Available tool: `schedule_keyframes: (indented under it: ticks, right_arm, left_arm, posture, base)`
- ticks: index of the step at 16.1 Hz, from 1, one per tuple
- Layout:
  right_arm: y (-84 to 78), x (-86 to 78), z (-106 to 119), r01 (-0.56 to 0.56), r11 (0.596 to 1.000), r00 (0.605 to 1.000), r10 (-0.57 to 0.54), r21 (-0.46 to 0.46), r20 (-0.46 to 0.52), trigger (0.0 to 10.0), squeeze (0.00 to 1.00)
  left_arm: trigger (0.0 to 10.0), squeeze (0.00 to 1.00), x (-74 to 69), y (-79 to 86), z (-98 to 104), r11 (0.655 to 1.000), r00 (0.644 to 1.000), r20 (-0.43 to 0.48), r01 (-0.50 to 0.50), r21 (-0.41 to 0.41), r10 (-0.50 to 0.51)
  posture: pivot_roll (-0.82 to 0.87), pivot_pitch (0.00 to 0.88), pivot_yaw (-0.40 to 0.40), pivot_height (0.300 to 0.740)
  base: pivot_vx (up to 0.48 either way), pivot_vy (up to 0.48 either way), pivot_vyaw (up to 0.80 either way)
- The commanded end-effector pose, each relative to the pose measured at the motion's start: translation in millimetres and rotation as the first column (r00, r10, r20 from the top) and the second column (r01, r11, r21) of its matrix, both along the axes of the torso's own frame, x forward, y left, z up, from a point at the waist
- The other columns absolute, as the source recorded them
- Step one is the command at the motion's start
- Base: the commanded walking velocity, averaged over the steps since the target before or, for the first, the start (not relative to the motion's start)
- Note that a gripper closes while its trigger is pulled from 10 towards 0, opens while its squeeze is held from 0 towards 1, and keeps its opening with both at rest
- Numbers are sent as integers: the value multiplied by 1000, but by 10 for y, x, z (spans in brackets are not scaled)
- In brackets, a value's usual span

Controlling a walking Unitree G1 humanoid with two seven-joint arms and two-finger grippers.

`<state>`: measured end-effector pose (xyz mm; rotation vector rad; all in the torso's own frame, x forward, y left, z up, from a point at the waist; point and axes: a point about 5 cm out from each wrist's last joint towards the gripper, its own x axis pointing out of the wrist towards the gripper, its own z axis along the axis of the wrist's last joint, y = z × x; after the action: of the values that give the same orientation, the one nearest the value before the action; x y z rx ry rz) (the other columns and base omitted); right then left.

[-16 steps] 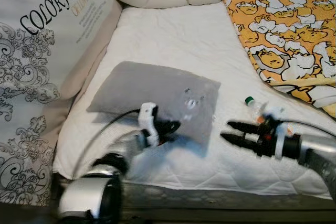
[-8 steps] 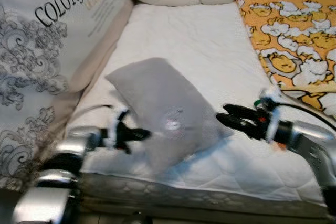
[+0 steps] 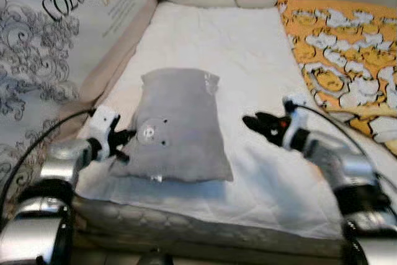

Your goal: Clean up the room

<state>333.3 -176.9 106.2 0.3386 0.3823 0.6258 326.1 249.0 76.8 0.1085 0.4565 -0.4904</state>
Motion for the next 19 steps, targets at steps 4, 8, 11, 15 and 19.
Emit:
schedule_keyframes:
  ticks: [4, 8, 11, 15, 19]
  right_arm:
    - [14, 36, -157, 104, 971, 990, -81, 214, -112, 10000, 1000]
    - [38, -11, -388, 187, 938, 965, -119, 291, -234, 10000, 1000]
    - [131, -35, -455, 184, 926, 957, -93, 328, -274, 10000, 1000]
    - [337, -65, -565, 215, 899, 940, -84, 382, -330, 10000, 1000]
    - [589, -136, -699, 229, 898, 908, -59, 375, -415, 10000, 0]
  left_arm:
    - [10000, 1000, 47, -24, 7, 965, 989, 17, -139, -222, 146]
    - [10000, 1000, 91, 188, 106, 826, 924, -26, -353, -440, 382]
    - [10000, 1000, 70, 239, 34, 775, 876, -89, -463, -430, 474]
    - [10000, 0, -6, 164, -182, 710, 810, -198, -580, -398, 551]
    - [10000, 0, -2, -257, -303, 666, 872, -318, -490, -562, 373]
  posture:
    - [2, 0, -24, 740]
    - [3, 0, -18, 740]
    - [-3, 0, -11, 740]
    - [-11, 0, -7, 740]
    - [-15, 0, -8, 740]
  base:
    - [0, 0, 0]
    - [0, 0, 0]
    - [0, 0, 0]
    - [0, 0, 0]
    - [0, 0, 0]
